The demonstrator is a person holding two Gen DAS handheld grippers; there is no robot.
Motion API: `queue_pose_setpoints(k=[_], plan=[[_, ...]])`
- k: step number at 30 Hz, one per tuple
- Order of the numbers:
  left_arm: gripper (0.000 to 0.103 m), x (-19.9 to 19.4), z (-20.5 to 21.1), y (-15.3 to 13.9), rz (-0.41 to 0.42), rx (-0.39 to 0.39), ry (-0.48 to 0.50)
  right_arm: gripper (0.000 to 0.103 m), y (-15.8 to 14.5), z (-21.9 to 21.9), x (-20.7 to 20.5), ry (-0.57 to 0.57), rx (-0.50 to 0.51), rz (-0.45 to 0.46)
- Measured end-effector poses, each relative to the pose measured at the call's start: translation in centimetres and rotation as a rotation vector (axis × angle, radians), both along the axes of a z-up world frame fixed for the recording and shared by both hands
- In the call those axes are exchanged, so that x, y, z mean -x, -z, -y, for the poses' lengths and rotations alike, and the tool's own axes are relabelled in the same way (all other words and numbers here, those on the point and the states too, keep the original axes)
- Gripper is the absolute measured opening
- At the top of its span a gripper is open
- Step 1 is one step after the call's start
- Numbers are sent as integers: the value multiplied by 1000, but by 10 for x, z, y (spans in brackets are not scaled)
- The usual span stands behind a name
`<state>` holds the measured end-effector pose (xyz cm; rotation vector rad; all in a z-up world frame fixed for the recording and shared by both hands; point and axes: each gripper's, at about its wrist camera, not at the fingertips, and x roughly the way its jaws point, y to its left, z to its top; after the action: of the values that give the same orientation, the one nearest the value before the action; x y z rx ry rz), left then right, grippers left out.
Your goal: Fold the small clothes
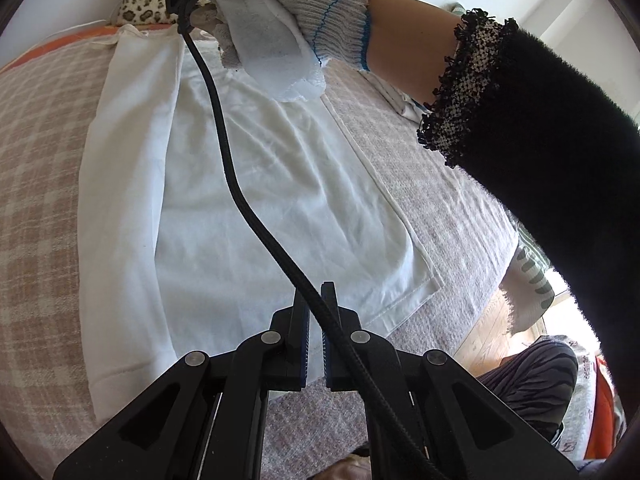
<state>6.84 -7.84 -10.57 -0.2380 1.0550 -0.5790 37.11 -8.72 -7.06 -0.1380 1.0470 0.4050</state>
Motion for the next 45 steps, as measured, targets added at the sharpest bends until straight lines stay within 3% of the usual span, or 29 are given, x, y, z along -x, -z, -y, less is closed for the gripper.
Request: queue_pose_setpoints(k=[5, 6, 8, 9, 10, 12, 17, 23, 28, 33, 38, 45], plan=[[19, 16, -12, -9, 49, -57, 32, 4, 7, 8, -5, -6, -18, -49], [19, 19, -18, -11, 46, -52, 38, 10, 6, 12, -6, 0, -21, -59], [32, 29, -27, -13, 45, -55, 37, 26, 0, 23, -2, 26, -34, -42], [35, 34, -34, -14, 45, -47, 35, 39, -6, 30, 1, 40, -49, -30], [37, 39, -42, -16, 42, -35, 35, 43, -12, 37, 7, 51, -70, -21], [37, 48, -57, -20, 57, -36, 30, 43, -25, 48, 20, 46, -107, -19], [37, 62, -87, -30, 155, -139, -31, 43, -53, 77, 81, 21, -214, -30], [37, 66, -80, -32, 249, -282, -24, 43, -48, 102, 169, -28, -273, -75], [37, 63, -88, -42, 258, -245, -48, 43, -12, 109, 236, -67, -341, -209], [37, 43, -129, -48, 228, -218, -221, 43, 20, 95, 273, -114, -425, -292], [37, 32, -158, -46, 195, -183, -330, 43, 31, 80, 293, -166, -452, -321], [37, 28, -166, -34, 125, -148, -353, 43, 33, 60, 317, -236, -356, -271]])
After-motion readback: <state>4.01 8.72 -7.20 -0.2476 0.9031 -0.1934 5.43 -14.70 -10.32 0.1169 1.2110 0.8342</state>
